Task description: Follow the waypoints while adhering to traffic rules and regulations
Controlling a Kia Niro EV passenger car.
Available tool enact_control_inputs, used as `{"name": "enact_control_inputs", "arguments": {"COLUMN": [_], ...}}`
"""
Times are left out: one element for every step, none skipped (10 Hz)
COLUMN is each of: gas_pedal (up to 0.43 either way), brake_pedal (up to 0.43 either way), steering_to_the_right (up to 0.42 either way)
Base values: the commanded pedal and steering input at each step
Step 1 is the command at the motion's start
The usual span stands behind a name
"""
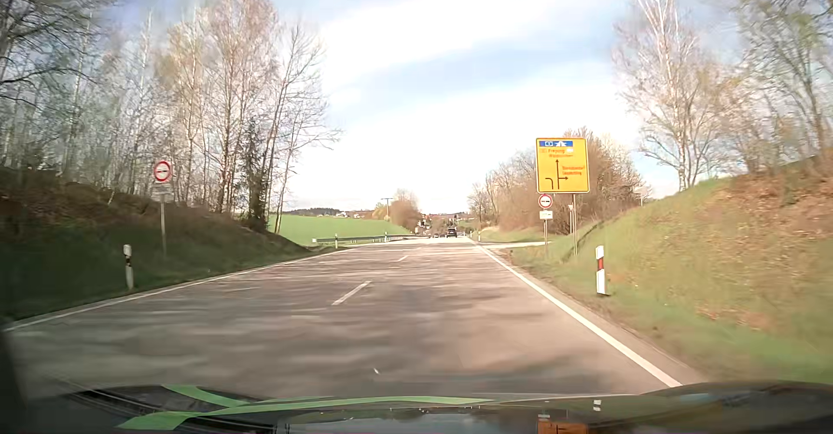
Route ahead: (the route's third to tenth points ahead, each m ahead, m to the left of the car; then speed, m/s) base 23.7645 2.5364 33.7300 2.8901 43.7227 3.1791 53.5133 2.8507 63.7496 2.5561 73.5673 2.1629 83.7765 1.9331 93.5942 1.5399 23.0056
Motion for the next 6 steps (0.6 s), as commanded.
{"name": "enact_control_inputs", "arguments": {"gas_pedal": [0.0,0.0,0.0,0.0,0.0,0.0], "brake_pedal": [0.0,0.0,0.0,0.0,0.0,0.0], "steering_to_the_right": [-0.001,-0.001,-0.001,-0.001,0.0,0.0]}}
